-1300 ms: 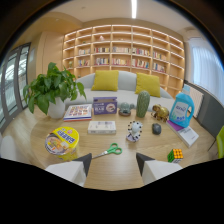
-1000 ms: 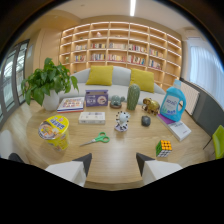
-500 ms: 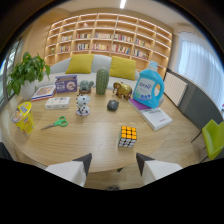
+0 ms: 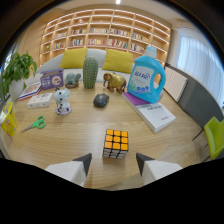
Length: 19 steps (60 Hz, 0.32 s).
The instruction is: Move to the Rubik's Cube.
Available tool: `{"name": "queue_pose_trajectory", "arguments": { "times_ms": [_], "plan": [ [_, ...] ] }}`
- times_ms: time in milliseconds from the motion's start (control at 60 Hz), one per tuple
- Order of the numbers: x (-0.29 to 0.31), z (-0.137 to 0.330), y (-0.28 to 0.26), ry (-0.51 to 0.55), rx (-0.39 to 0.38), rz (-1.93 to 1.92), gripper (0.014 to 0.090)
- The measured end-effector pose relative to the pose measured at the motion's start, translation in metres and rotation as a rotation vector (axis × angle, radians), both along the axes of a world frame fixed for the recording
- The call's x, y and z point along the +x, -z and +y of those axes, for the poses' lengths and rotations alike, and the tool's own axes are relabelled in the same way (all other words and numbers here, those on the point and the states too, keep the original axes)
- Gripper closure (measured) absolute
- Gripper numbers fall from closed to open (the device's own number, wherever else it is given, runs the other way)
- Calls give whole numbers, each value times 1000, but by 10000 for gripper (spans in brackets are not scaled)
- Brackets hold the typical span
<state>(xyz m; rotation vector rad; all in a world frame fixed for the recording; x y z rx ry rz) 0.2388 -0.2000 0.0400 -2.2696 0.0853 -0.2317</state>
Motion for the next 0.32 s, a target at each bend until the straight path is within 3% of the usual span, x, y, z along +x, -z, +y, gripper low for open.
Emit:
{"name": "queue_pose_trajectory", "arguments": {
  "times_ms": [317],
  "plan": [
    [3, 3, 4, 18, -1, 10, 202]
  ]
}}
